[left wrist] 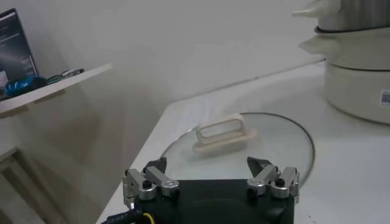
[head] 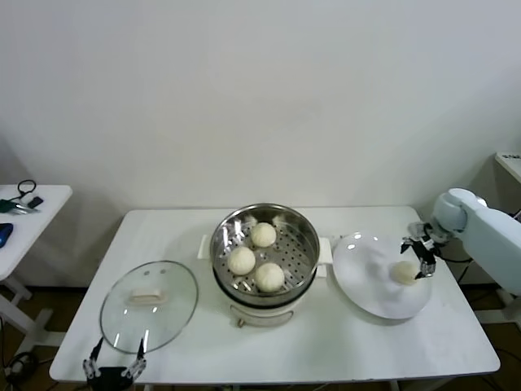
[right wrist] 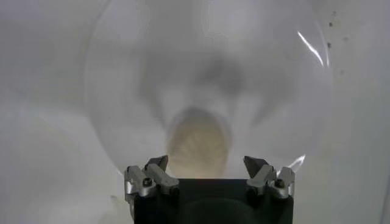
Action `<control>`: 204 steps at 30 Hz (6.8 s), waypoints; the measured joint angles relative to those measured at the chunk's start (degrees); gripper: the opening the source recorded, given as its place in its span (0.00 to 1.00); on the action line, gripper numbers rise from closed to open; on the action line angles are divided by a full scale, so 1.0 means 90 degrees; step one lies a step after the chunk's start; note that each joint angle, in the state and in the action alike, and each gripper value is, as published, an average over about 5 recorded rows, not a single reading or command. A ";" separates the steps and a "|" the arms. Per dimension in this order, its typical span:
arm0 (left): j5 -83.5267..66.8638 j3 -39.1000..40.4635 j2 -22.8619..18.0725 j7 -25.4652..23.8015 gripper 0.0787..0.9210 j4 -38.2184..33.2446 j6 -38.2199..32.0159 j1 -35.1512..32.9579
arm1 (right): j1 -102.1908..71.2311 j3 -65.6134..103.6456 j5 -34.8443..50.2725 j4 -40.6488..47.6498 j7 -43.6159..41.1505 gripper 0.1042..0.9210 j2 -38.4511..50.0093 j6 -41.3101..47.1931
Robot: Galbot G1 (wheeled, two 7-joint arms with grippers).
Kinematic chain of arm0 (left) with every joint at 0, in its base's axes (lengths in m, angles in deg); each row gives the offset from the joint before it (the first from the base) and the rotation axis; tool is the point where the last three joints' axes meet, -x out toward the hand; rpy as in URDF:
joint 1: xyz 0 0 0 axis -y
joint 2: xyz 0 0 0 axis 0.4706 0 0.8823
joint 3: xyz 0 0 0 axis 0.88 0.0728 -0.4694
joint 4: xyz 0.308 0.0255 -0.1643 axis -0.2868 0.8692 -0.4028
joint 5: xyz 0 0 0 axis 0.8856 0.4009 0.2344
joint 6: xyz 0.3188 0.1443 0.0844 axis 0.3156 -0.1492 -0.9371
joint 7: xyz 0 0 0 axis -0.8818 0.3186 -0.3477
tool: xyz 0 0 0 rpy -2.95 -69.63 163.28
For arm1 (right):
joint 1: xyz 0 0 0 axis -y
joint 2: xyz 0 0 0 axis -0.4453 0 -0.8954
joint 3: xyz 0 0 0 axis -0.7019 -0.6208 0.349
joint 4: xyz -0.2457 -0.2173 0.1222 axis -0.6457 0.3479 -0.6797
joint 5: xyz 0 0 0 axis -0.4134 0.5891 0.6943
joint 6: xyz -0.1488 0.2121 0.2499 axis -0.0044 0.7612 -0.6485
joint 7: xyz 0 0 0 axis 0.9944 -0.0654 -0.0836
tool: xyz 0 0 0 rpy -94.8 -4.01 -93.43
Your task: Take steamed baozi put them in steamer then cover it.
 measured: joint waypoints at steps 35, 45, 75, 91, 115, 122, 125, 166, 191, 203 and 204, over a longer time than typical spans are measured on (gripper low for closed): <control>0.0040 0.0083 -0.0076 -0.0013 0.88 -0.0054 0.0037 0.0061 | 0.0741 -0.0585 0.0824 0.0197 -0.0059 0.68 -0.0256 0.0157; 0.0124 0.0272 -0.0106 -0.0056 0.88 -0.0006 -0.0005 0.0109 | 0.2792 -0.2551 0.3045 -0.0371 0.0164 0.69 -0.0618 0.0833; 0.0250 0.0431 0.0031 -0.0040 0.88 0.0036 0.0024 0.0371 | 0.5060 -0.5960 0.6812 -0.2143 0.1244 0.70 -0.2675 0.2358; 0.0228 0.0396 0.0053 -0.0040 0.88 0.0083 0.0143 0.0537 | 0.4499 -0.6110 0.6342 -0.1790 0.1233 0.71 -0.3038 0.2342; 0.0230 0.0393 0.0055 -0.0042 0.88 0.0107 0.0182 0.0634 | 0.4477 -0.5577 0.6007 -0.2014 0.1129 0.88 -0.2636 0.2309; 0.0251 0.0365 0.0061 -0.0042 0.88 0.0070 0.0217 0.0675 | 0.4558 -0.5118 0.6195 -0.2322 0.1375 0.88 -0.2072 0.2096; 0.0273 0.0349 0.0055 -0.0042 0.88 0.0048 0.0234 0.0691 | 0.4506 -0.4876 0.6263 -0.2482 0.1625 0.88 -0.1752 0.1934; 0.5073 -0.0259 -0.0046 -0.0103 0.88 -0.0825 0.0215 0.0615 | -0.5658 0.6040 0.5191 -0.5111 0.6307 0.88 -0.0071 0.0335; 0.9315 0.0225 0.0069 0.0094 0.88 0.0337 0.0298 0.1555 | -0.8096 0.8156 0.4255 -0.5259 0.6449 0.88 -0.1222 0.0701; 0.9673 0.0263 0.0093 0.0247 0.88 0.1055 0.0293 0.2019 | -0.8314 0.8337 0.4058 -0.5284 0.6452 0.88 -0.1340 0.0722; 0.9693 0.0251 0.0093 0.0263 0.88 0.1111 0.0297 0.2057 | -0.8329 0.8342 0.4046 -0.5285 0.6449 0.88 -0.1351 0.0721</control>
